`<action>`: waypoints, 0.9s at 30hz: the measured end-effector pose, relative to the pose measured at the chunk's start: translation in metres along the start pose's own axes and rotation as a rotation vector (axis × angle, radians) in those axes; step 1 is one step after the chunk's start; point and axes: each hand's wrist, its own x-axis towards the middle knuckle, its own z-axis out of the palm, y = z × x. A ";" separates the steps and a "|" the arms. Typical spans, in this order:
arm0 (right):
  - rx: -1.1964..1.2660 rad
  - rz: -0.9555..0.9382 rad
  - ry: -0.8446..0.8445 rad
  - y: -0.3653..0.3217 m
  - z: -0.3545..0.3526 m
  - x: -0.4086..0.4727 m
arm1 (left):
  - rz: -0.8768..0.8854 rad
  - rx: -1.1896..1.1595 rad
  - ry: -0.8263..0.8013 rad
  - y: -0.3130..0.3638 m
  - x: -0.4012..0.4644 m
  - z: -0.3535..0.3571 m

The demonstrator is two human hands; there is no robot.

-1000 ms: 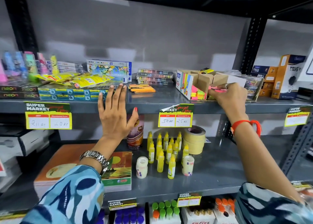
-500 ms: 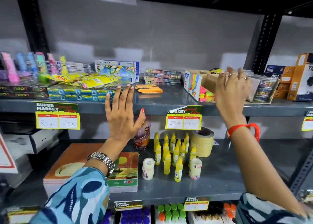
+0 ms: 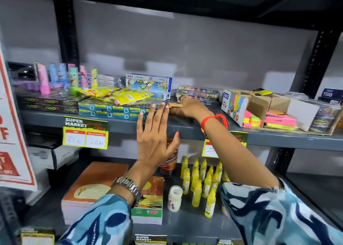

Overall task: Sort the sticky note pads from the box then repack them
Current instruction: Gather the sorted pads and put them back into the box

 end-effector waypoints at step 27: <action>0.103 -0.034 0.875 0.072 -0.087 -0.098 | -0.080 -0.134 -0.030 0.016 0.007 -0.007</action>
